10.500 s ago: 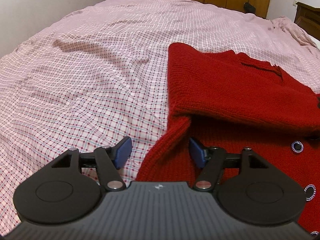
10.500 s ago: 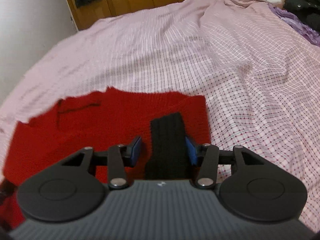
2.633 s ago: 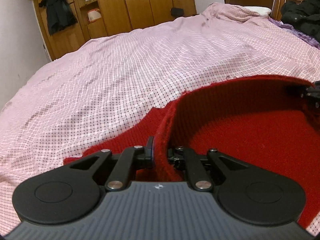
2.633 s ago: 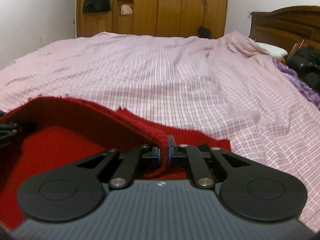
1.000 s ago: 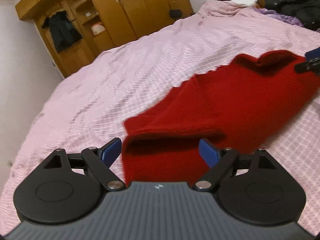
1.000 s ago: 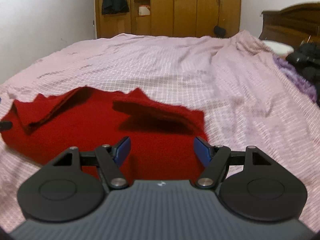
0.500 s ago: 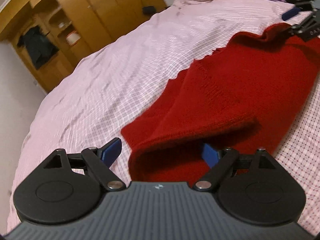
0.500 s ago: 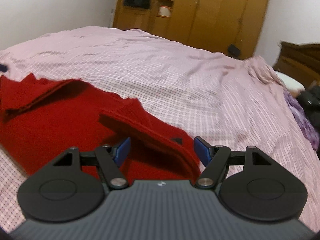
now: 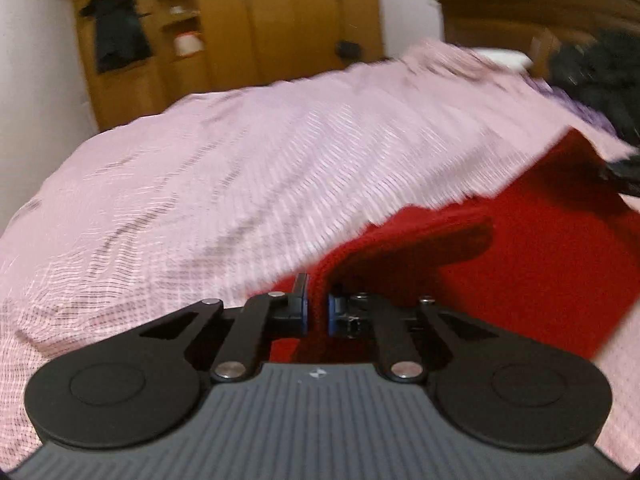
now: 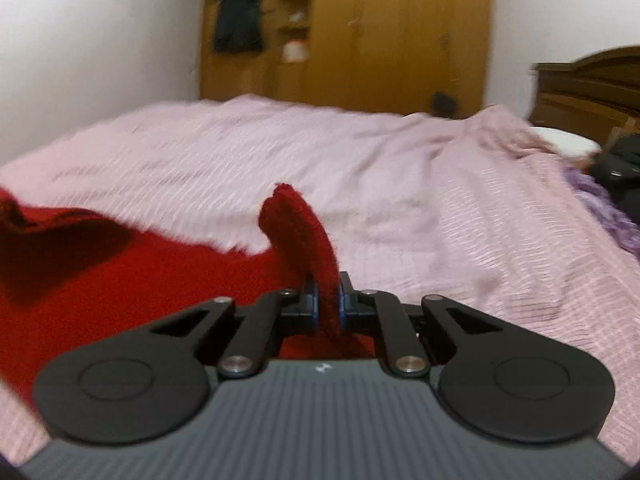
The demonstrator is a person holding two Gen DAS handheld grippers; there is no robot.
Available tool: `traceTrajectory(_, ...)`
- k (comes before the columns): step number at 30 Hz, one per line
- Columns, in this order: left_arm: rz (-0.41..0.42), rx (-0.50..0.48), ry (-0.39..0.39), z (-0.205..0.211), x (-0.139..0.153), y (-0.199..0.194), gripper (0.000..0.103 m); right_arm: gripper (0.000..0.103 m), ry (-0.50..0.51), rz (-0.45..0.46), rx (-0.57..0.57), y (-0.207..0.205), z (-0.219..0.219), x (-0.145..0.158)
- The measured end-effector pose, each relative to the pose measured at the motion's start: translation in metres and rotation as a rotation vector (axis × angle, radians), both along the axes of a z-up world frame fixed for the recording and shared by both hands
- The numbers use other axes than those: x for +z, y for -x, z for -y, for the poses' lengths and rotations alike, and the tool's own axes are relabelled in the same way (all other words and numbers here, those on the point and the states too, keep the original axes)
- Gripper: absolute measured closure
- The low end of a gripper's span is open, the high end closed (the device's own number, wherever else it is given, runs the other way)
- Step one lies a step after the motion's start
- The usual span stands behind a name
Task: Fold small clothes
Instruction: 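Close both tools on the folded edge of the cardigan, then fold the edge over once more with both tools and open them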
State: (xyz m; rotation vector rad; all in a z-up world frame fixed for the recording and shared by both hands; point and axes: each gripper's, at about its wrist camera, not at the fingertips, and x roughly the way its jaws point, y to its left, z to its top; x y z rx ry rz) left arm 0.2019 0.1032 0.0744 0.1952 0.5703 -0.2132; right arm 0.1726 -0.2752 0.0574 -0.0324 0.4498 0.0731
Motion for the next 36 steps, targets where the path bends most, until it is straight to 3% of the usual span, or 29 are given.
traceTrajectory(3,-0.014,0.063,0.066,-0.006,-0.006,-0.017,0.094,0.092,-0.019,-0.016,-0.073,-0.011,0.011,-0.005)
traceTrajectory(11,-0.082,0.209,0.016,-0.007,-0.056,-0.05,0.093,0.091,0.012,-0.162,-0.155,-0.044,0.014,-0.058)
traceTrajectory(18,-0.083,0.218,-0.006,-0.006,-0.059,-0.051,0.091,0.083,0.038,-0.175,-0.165,-0.047,0.009,-0.059)
traceTrajectory(21,-0.075,0.254,-0.004,-0.008,-0.052,-0.043,0.077,0.067,-0.006,-0.175,-0.194,-0.043,0.017,-0.054)
traceTrajectory(23,-0.073,0.276,-0.006,-0.01,-0.045,-0.036,0.066,0.044,-0.043,-0.168,-0.235,-0.038,0.026,-0.048)
traceTrajectory(25,-0.069,0.282,-0.012,-0.012,-0.036,-0.026,0.052,0.038,-0.096,-0.161,-0.24,-0.029,0.036,-0.041)
traceTrajectory(28,-0.067,0.289,-0.007,-0.015,-0.024,-0.009,0.043,0.037,-0.159,-0.148,-0.24,-0.013,0.049,-0.031)
traceTrajectory(36,-0.102,0.306,0.025,-0.016,0.004,0.038,0.036,0.037,-0.292,-0.108,-0.232,0.036,0.068,0.005)
